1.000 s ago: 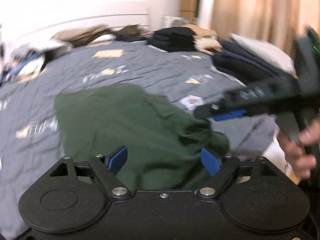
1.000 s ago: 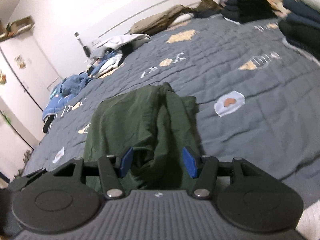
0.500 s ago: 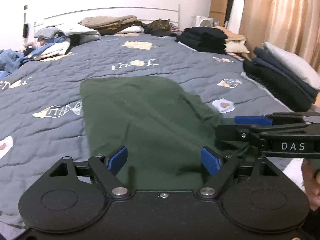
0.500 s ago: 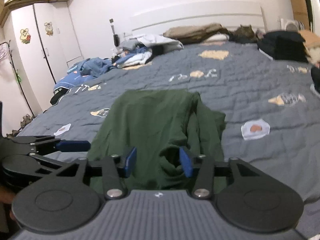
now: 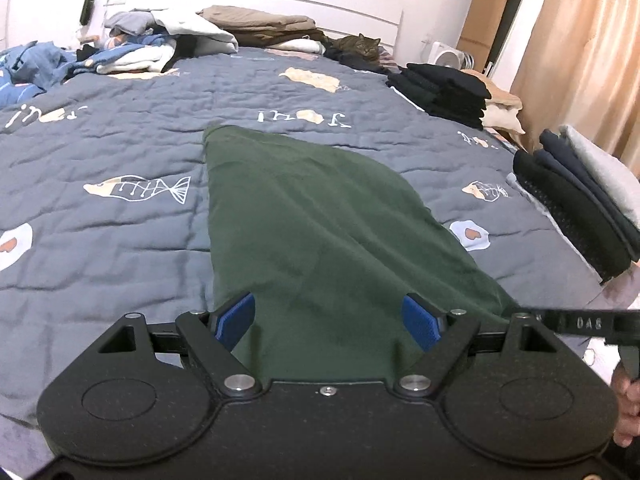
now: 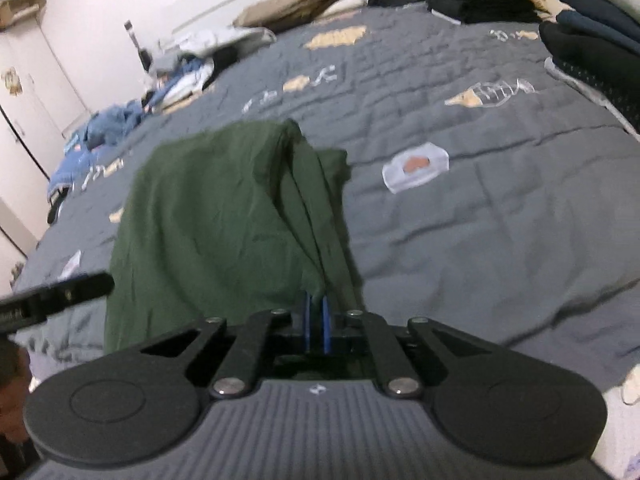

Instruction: Fold clothes

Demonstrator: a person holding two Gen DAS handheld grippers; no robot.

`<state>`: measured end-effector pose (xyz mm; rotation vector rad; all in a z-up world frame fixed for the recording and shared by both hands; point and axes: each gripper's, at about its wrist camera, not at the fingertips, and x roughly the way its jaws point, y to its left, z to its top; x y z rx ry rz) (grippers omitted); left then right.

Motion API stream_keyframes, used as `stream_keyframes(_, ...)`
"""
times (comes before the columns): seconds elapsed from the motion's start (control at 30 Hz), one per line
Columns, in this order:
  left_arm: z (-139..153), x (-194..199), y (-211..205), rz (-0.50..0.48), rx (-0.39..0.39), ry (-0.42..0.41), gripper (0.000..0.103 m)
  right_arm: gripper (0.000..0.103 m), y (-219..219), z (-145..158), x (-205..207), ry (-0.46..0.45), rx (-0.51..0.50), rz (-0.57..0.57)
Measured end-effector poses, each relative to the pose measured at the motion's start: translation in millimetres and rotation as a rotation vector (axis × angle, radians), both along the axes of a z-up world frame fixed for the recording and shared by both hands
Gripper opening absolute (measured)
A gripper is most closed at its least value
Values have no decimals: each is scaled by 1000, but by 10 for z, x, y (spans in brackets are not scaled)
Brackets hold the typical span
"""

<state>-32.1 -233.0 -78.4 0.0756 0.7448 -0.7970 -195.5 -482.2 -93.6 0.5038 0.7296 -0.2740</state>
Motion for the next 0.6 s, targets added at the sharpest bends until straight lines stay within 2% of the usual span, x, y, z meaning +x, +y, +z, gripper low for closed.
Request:
stream_keyframes(0.07,-8,14,7,9,2,6,80,5,-19,24,-56,4,17,12)
stream_keyframes(0.23,8,8,7,12,-7,12,80,4,-176,194,-289,-150,158,-5)
stream_keyframes(0.33,2,2,1,7,-7,16,80,4,-244,207,-293,-178,207,-1)
stream_keyframes(0.47,-2,18,9,9,-9,28,80,6,-339,239,-343,-218,207,-71)
stream_keyframes(0.6,-9,37,13,14,-22,56,80,10,-346,247,-297,-259,221,-64)
